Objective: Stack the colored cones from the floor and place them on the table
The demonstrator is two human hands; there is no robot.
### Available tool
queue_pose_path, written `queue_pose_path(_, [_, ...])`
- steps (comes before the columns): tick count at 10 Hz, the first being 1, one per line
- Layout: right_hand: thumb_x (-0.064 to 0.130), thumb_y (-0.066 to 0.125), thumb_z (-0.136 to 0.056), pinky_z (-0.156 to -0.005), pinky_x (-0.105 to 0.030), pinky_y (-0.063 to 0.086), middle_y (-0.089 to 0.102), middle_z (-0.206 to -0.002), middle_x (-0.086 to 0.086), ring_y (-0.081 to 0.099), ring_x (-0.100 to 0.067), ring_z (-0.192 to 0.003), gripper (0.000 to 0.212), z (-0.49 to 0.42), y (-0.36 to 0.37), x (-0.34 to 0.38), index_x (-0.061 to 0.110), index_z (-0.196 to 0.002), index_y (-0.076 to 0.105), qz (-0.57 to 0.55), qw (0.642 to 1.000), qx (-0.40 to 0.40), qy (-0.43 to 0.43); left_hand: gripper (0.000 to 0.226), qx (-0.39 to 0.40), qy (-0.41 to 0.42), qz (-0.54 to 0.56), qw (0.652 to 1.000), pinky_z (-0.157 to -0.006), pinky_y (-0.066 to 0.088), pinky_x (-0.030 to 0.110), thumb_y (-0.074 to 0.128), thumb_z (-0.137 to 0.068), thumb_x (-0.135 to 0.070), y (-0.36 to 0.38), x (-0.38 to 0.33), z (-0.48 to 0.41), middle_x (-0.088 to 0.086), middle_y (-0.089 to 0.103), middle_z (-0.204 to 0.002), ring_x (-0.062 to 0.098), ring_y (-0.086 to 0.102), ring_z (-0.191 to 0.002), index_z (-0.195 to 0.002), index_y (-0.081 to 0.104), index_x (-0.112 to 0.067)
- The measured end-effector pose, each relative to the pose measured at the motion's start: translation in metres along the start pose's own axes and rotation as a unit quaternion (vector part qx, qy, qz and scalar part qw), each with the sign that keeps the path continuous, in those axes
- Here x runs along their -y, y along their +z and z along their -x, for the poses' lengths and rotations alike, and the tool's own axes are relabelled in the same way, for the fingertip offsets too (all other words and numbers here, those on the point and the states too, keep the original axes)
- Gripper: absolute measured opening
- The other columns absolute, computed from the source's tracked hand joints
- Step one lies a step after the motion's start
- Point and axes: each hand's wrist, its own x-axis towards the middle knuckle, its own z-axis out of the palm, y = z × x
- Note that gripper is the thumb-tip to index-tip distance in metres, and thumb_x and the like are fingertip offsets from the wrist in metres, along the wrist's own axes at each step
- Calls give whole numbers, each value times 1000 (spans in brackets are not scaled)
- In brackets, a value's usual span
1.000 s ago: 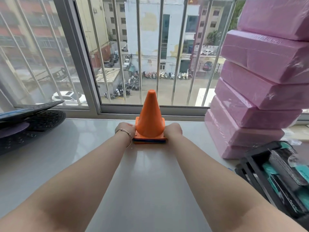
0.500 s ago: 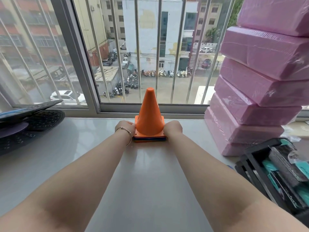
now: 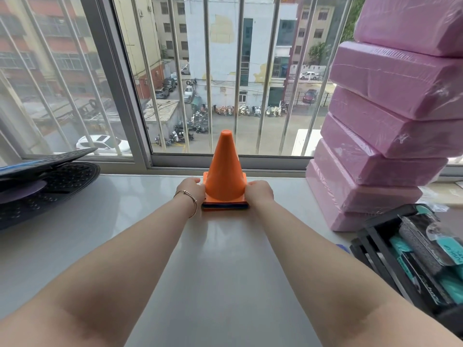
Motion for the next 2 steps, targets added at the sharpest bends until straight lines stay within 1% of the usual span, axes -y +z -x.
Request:
queue_pose_path(1, [12,42,-87,-71,-30,41,58,-95,-5,52,-26,-85,18,15,-3,-1,20,-89,58,-15,999,3,-28,52,-12,28,-77,997,-92,45,32,47,-93,-35,-3,0,11,10,58,-133,30,57,-116,-141,43,-17])
queue_pose_path(2, [26,43,-97,-100,-38,40,50,-139,-13,46,-32,-129,47,25,-3,-5,10,-141,45,32,997,-41,-55,59,-29,85,-185,979,-102,42,42,44,-94,-39,-7,0,25,15,46,-142,34,47,-128,-146,30,-14])
